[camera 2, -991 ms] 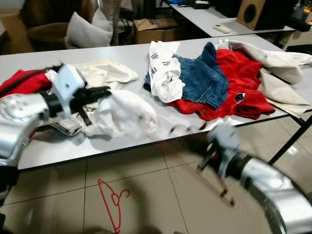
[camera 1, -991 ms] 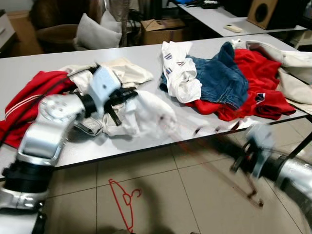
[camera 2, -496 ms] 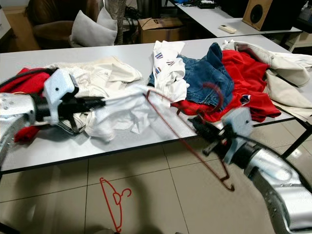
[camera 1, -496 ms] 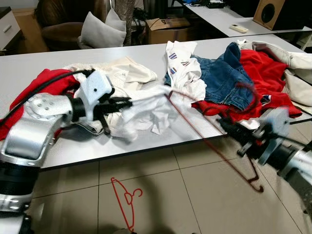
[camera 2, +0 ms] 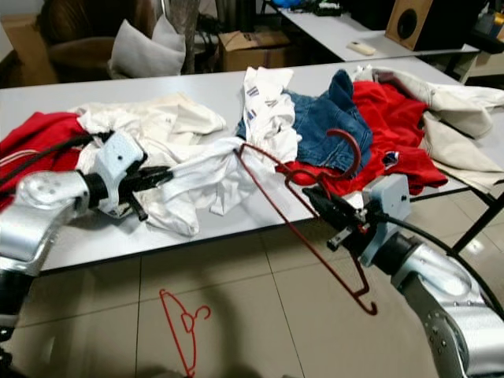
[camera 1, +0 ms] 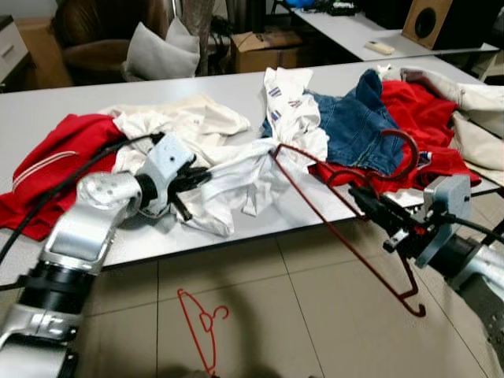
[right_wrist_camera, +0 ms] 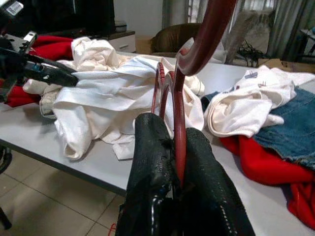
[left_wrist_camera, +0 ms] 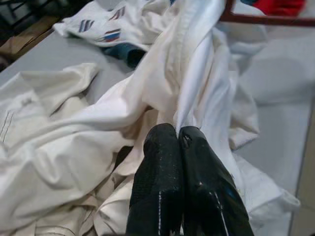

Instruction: Hang hanger

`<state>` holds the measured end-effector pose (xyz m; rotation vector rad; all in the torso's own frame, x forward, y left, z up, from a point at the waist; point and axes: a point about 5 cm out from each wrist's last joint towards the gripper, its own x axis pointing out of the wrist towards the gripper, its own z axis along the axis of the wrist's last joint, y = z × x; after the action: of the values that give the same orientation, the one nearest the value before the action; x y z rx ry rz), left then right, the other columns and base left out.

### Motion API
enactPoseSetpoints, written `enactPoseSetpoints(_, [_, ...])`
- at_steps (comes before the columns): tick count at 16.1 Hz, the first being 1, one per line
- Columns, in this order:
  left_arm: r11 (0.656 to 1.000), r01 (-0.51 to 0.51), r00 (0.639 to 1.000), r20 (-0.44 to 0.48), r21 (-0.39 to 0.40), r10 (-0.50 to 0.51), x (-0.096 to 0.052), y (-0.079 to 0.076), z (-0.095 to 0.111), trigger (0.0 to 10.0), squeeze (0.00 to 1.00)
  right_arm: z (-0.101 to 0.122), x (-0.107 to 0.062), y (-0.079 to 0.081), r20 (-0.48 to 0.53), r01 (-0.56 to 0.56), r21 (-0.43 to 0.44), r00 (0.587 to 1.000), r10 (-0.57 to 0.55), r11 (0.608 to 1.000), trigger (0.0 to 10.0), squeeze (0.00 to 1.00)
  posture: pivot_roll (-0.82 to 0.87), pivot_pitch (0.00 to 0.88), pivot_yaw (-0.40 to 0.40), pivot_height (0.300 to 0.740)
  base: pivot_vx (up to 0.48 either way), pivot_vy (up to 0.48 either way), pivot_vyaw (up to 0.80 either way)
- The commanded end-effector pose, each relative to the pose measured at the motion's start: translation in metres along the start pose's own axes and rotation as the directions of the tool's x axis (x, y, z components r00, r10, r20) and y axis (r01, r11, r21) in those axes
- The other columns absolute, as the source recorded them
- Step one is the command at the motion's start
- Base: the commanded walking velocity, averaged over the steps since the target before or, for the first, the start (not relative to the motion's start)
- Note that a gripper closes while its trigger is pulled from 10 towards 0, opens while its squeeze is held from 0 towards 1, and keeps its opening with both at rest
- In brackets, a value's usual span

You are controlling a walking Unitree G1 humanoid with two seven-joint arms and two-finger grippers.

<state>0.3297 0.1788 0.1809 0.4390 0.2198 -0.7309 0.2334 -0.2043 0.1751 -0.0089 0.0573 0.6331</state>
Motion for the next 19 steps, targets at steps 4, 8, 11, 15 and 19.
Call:
enactPoseSetpoints(4, [0.98,-0.074,0.994,0.062,-0.187,0.087,0.002,0.006,-0.002,10.0,0.0,0.003,0.001,0.004,0.019,-0.019,0.012,1.0,0.019,1.0,10.0,0.0,-0.19,0.0,0.028,0.71,0.0,0.0,0.0])
enactPoseSetpoints(8, [0.977,0.197,0.967,0.18,-0.085,-0.179,-0.003,-0.027,0.01,10.0,1.0,-0.002,-0.003,0.005,-0.006,-0.006,0.032,1.0,0.006,0.999,10.0,0.0,-0.19,0.0,0.022,0.71,0.0,0.0,0.0])
enactPoseSetpoints(11, [0.952,0.298,0.948,0.134,-0.065,-0.288,0.002,-0.05,0.003,0.0,1.0,-0.005,-0.007,0.002,-0.007,0.022,0.053,1.0,-0.021,0.998,10.0,0.0,-0.19,0.0,0.019,0.71,0.0,0.0,0.0])
enactPoseSetpoints(15, [0.915,0.396,0.903,0.21,-0.075,-0.374,0.005,-0.072,0.01,0.0,0.0,-0.019,-0.024,-0.009,-0.108,0.123,0.036,0.987,-0.118,0.992,10.0,0.0,-0.21,0.0,0.025,0.71,0.0,0.0,0.0])
enactPoseSetpoints(19, [0.944,0.29,0.902,0.376,-0.159,-0.213,0.004,-0.048,0.033,10.0,0.0,-0.032,-0.038,-0.021,-0.197,0.206,-0.02,0.959,-0.206,0.978,10.0,0.0,-0.22,0.0,0.031,0.71,0.0,0.0,0.0])
